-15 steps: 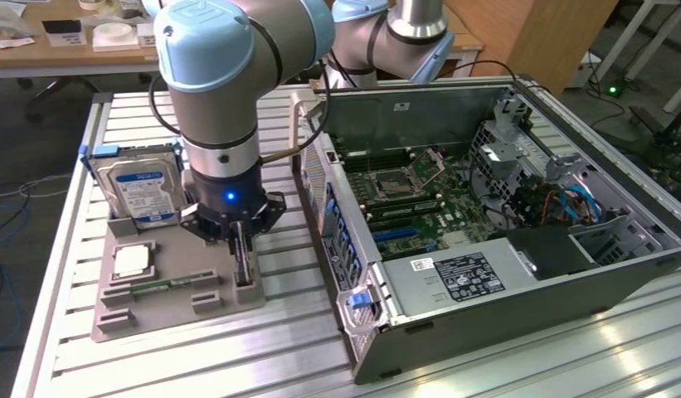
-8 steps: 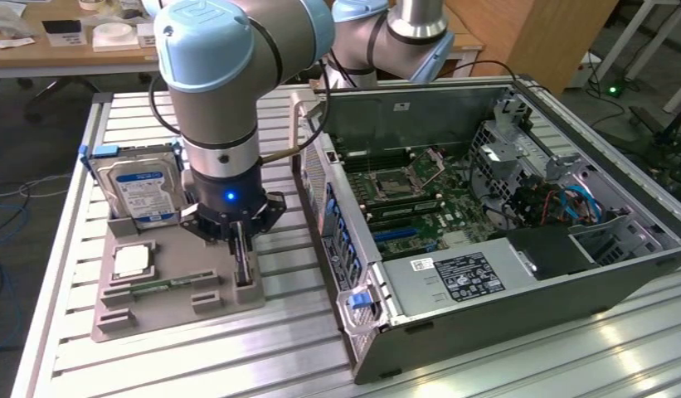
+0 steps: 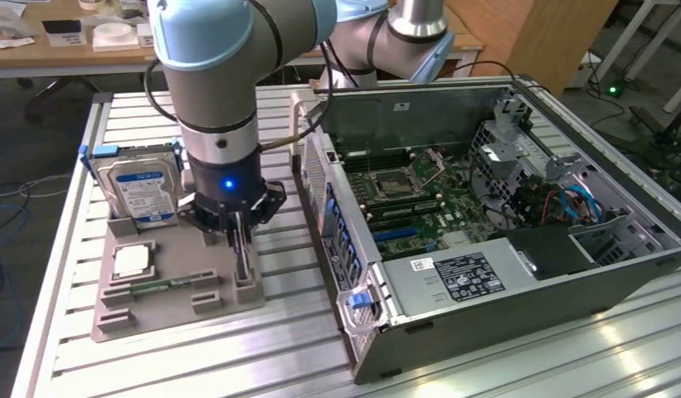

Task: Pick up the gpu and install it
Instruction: 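Pick up the gpu and move the gpu toward the slot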

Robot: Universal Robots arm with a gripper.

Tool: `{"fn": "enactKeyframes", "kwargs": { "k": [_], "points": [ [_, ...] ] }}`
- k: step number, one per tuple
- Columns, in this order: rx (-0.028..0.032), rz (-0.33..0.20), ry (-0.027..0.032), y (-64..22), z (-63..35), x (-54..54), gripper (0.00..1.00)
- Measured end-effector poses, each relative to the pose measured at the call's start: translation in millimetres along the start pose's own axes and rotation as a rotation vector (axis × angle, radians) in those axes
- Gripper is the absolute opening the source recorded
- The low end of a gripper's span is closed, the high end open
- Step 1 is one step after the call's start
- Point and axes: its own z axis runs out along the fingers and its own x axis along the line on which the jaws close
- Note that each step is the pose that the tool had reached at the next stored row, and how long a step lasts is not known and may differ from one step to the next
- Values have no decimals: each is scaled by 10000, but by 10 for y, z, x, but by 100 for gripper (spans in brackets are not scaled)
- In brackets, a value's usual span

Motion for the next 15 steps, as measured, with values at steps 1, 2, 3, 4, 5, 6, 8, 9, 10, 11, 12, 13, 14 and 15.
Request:
{"fn": "enactKeyframes", "kwargs": {
  "k": [1, 2, 3, 4, 5, 6, 8, 9, 10, 11, 12, 13, 14, 15],
  "points": [
    [-1, 0, 0, 1, -27, 0, 28],
    [-1, 1, 0, 2, -52, -1, 28],
    [-1, 0, 0, 3, -77, -1, 28],
    [-2, 1, 1, 4, -105, -1, 28],
    [-2, 1, 0, 6, -131, -1, 28],
    [-2, 0, 0, 7, -159, -2, 28],
    [-2, 0, 1, 9, -218, -3, 28],
    [-3, 0, 1, 11, -246, -3, 28],
    [-3, 0, 0, 12, -272, -3, 28],
    [-4, 1, 0, 13, -294, -4, 28],
    [-4, 0, 0, 14, -313, -4, 28],
    [-3, 0, 0, 14, -334, -4, 28],
    [-3, 0, 1, 15, -354, -4, 28],
    [-3, 0, 1, 16, -373, -5, 28]
  ]
}}
